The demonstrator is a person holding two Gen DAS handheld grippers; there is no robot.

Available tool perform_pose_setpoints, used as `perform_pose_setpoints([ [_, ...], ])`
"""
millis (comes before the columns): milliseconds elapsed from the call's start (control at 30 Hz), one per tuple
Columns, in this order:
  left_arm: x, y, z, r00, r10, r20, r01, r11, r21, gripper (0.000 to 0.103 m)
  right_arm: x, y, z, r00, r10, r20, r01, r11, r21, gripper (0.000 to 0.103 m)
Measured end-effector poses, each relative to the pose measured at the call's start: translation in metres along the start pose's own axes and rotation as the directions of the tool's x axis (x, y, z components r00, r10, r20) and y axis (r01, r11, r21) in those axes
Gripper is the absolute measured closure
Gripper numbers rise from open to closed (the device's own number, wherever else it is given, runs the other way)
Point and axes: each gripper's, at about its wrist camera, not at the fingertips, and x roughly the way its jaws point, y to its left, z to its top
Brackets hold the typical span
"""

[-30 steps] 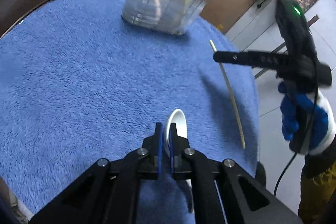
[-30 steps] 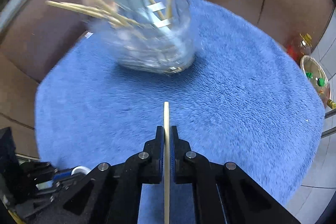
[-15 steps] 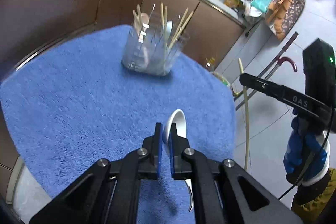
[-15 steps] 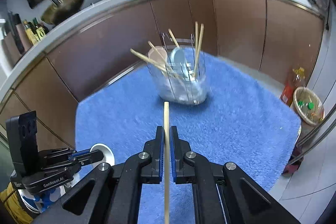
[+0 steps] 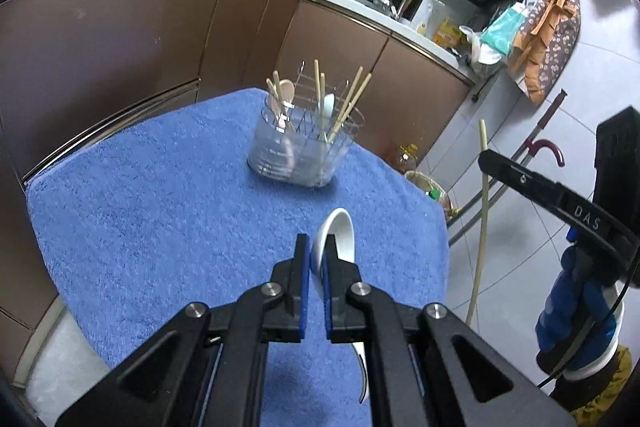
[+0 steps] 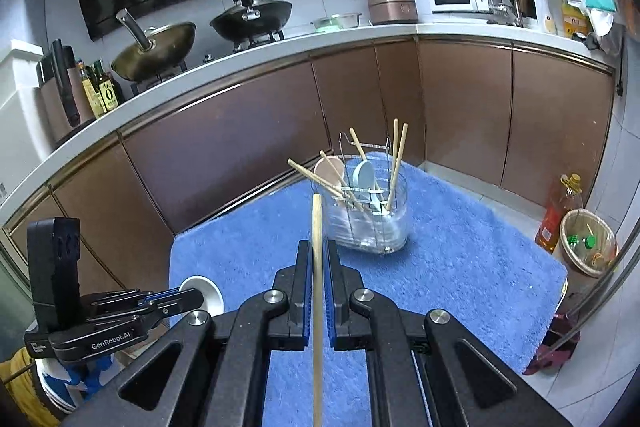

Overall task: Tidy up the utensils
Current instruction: 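Insert the spoon into the holder with the left tool while the right tool inserts its chopstick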

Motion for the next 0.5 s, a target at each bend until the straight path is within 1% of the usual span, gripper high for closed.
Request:
perform_pose_setpoints([
  [67,0.000,-0.002,0.006,1.000,0.002,0.013,-0.002,1.000,-0.001,0.098,-0.002,-0.002,0.002,1.000,0.009,0.021,-0.009,1.000,0.011,0.097],
  [167,0.001,-0.007,0.018,0.999,0.004,0.040,-0.004,1.000,0.005,0.098,-0.003,-0.006,0.009,0.998,-0.006,0.064,0.005,1.000,0.008,0.097],
  [367,0.007,-0.025,0.057,0.993,0.014,0.121,-0.018,0.999,0.034,0.098,0.000,-0.017,0.027,0.988,0.007,0.157,-0.010,1.000,0.020,0.097],
  [500,0.016,-0.038,0.090,0.982,0.038,0.184,-0.052,0.996,0.069,0.098,0.005,-0.028,0.042,0.977,0.024,0.211,-0.031,0.999,0.032,0.097],
])
